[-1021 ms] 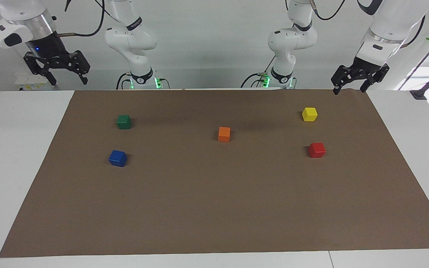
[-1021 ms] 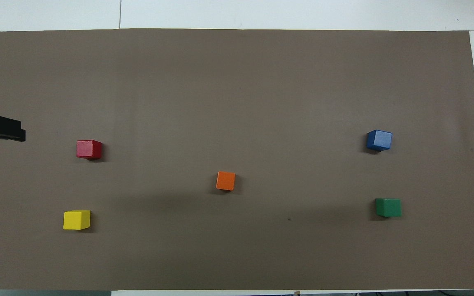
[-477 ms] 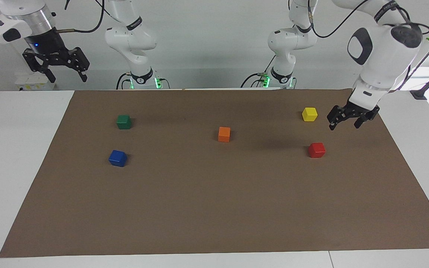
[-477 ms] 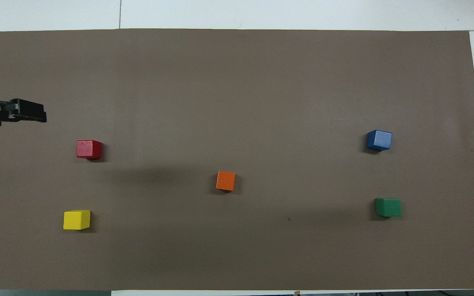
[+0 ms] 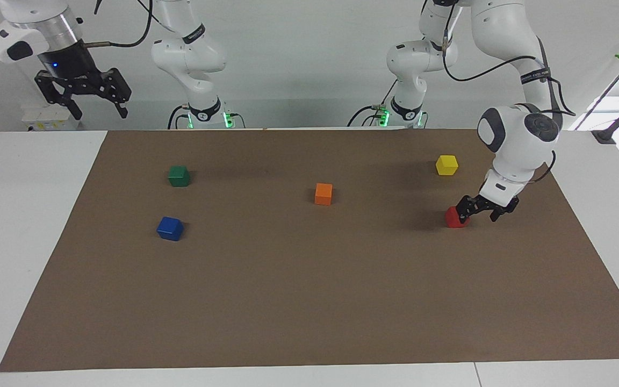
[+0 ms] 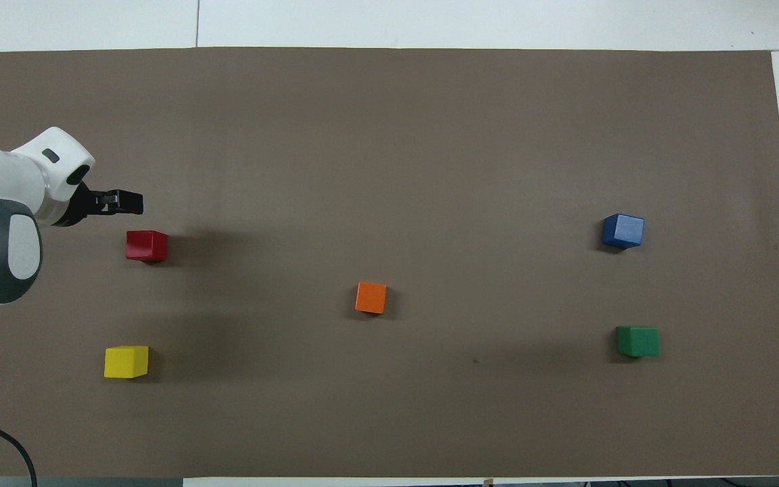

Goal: Transfer red block to right arm and stack on blue block
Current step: 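Reach the left gripper down to the red cube and grasp it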

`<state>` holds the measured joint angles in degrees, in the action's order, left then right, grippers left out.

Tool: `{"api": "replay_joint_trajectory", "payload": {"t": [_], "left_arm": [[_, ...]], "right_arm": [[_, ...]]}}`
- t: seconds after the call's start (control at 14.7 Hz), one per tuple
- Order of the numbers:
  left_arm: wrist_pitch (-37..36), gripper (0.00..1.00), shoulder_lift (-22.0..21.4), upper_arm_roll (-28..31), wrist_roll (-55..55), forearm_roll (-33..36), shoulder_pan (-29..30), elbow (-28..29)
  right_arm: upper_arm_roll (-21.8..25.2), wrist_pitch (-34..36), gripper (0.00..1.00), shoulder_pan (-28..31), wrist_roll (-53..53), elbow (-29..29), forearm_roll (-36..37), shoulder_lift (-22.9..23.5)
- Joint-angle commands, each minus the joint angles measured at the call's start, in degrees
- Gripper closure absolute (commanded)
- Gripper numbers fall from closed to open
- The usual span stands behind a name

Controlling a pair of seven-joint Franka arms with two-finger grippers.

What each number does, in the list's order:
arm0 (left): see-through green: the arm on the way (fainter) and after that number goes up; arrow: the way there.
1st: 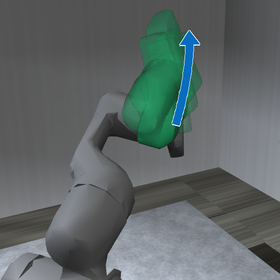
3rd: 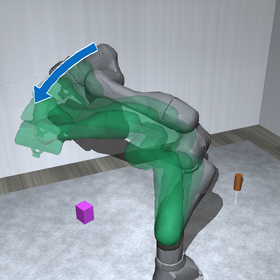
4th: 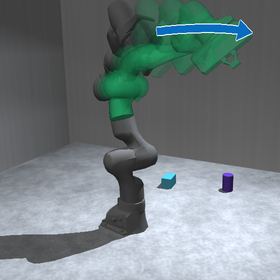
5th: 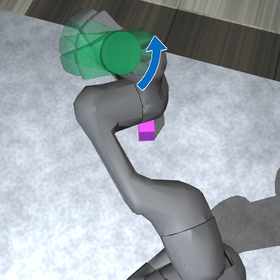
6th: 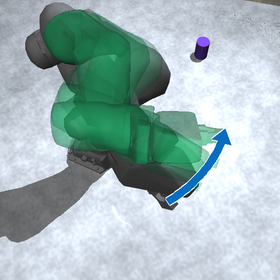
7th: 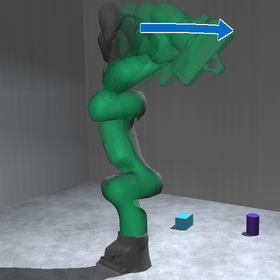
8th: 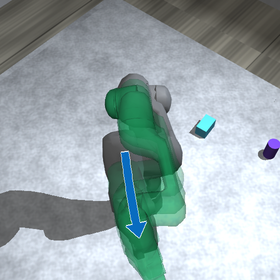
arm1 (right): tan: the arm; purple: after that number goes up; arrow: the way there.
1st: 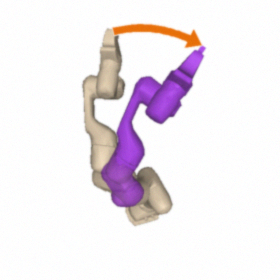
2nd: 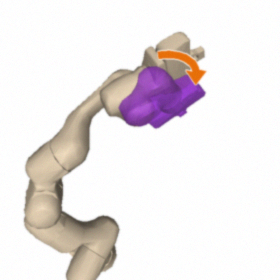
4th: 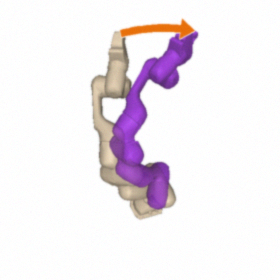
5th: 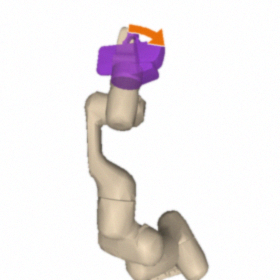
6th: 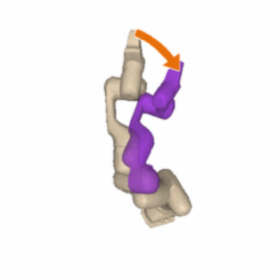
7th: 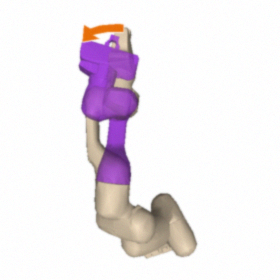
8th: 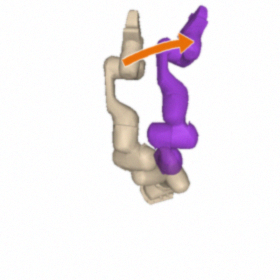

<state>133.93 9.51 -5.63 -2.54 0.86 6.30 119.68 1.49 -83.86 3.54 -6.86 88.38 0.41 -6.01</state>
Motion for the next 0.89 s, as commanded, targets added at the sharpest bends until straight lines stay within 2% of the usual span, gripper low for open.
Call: {"api": "replay_joint_trajectory", "payload": {"t": [0.0, 0.2, 0.48, 0.54, 0.61, 0.68, 0.82], "left_arm": [[3.61, 0.00, 0.07, 0.09, -0.63, 0.19, -0.06, 3.28], [3.62, 0.00, 0.43, 0.09, -0.27, 0.19, -0.76, 3.54], [7.38, 0.00, 1.91, 0.09, -0.45, 0.19, -0.85, 6.71], [7.39, 0.24, 2.27, 0.09, -0.54, 0.19, -0.85, 6.62], [6.00, 0.71, 2.27, 0.01, -0.36, 0.10, -0.76, 5.75], [2.68, 1.00, 2.53, -0.08, -0.19, -0.33, -0.59, 3.13], [-6.36, 1.00, 2.36, -0.26, 0.51, -0.60, -0.67, -2.50]], "right_arm": [[-0.61, 0.18, 0.00, 0.94, 0.62, 1.18, -1.29, -1.02], [-0.44, -0.43, 0.00, 1.29, 0.53, 3.28, -2.86, -2.07], [-0.18, -3.49, 0.00, 3.40, -2.37, 8.64, -10.94, -2.87], [-0.18, -4.90, 0.00, 4.01, -2.55, 10.22, -12.96, -3.57], [-0.26, -5.44, 0.00, 3.93, -2.55, 11.80, -14.72, -4.09], [-0.26, -5.79, 0.00, 3.84, -2.90, 13.04, -17.09, -4.27], [-0.26, -7.19, 0.00, 3.40, -3.78, 15.23, -22.62, -4.28]]}}
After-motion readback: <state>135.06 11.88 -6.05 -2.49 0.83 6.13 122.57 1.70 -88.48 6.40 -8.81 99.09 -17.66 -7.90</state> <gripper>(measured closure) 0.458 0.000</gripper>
